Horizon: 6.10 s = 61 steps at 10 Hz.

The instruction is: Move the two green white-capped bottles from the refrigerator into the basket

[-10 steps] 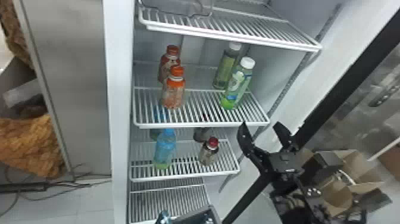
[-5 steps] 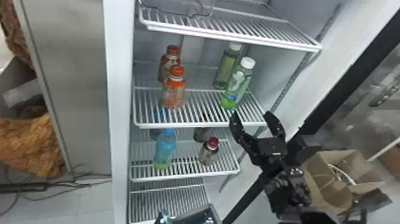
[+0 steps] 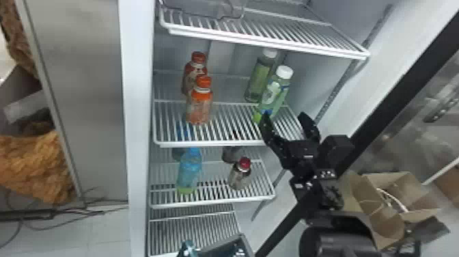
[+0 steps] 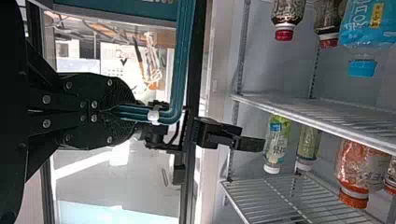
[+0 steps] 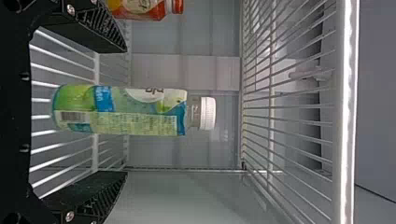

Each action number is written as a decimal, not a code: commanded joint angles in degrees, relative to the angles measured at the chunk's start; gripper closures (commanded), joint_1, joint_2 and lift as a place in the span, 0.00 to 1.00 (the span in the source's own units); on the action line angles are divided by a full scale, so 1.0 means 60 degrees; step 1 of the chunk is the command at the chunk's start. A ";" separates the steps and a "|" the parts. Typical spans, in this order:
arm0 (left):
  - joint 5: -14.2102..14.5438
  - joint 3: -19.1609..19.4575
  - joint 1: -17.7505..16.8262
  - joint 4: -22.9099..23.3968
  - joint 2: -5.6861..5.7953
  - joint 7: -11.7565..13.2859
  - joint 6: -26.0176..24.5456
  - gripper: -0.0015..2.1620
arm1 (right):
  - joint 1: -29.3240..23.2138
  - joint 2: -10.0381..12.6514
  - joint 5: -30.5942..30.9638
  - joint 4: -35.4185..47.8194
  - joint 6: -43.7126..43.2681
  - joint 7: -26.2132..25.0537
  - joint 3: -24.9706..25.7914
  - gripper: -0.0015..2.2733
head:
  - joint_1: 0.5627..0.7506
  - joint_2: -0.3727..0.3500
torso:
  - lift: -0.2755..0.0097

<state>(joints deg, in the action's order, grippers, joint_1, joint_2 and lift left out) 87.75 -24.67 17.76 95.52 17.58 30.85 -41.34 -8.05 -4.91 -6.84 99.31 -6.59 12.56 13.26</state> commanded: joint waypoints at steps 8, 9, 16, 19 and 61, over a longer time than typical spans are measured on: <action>0.0038 -0.0020 -0.0055 0.0005 0.0000 0.0015 0.0094 0.56 | 0.1717 -0.0134 0.0112 -0.1704 0.0019 -0.0219 -0.0344 0.05 | 0.70 0.03 | 0.95; 0.0076 -0.0020 -0.0055 0.0005 0.0000 0.0015 0.0094 0.56 | 0.1904 -0.0164 0.0170 -0.1868 0.0136 -0.0234 -0.0439 0.05 | 0.70 0.03 | 0.95; 0.0476 -0.0211 -0.0102 -0.0018 0.0000 0.0030 0.0305 0.56 | 0.2795 -0.0237 0.0131 -0.2689 0.0605 -0.0541 -0.0744 0.31 | 0.70 0.03 | 0.95; 0.0457 -0.0192 -0.0102 -0.0018 0.0015 0.0030 0.0258 0.56 | 0.2748 -0.0237 0.0074 -0.2712 0.0652 -0.0585 -0.0801 0.40 | 0.70 0.03 | 0.95; 0.0343 -0.0115 0.0015 -0.0018 0.0015 0.0030 0.0188 0.56 | -0.5596 -0.0003 -0.2839 0.8561 1.4175 0.0469 0.0208 0.26 | 0.70 0.03 | 0.95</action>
<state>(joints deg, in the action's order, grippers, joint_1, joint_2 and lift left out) 89.80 -25.37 17.94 95.43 17.67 31.02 -40.30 -41.63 -4.94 -23.89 150.90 78.57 15.39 14.51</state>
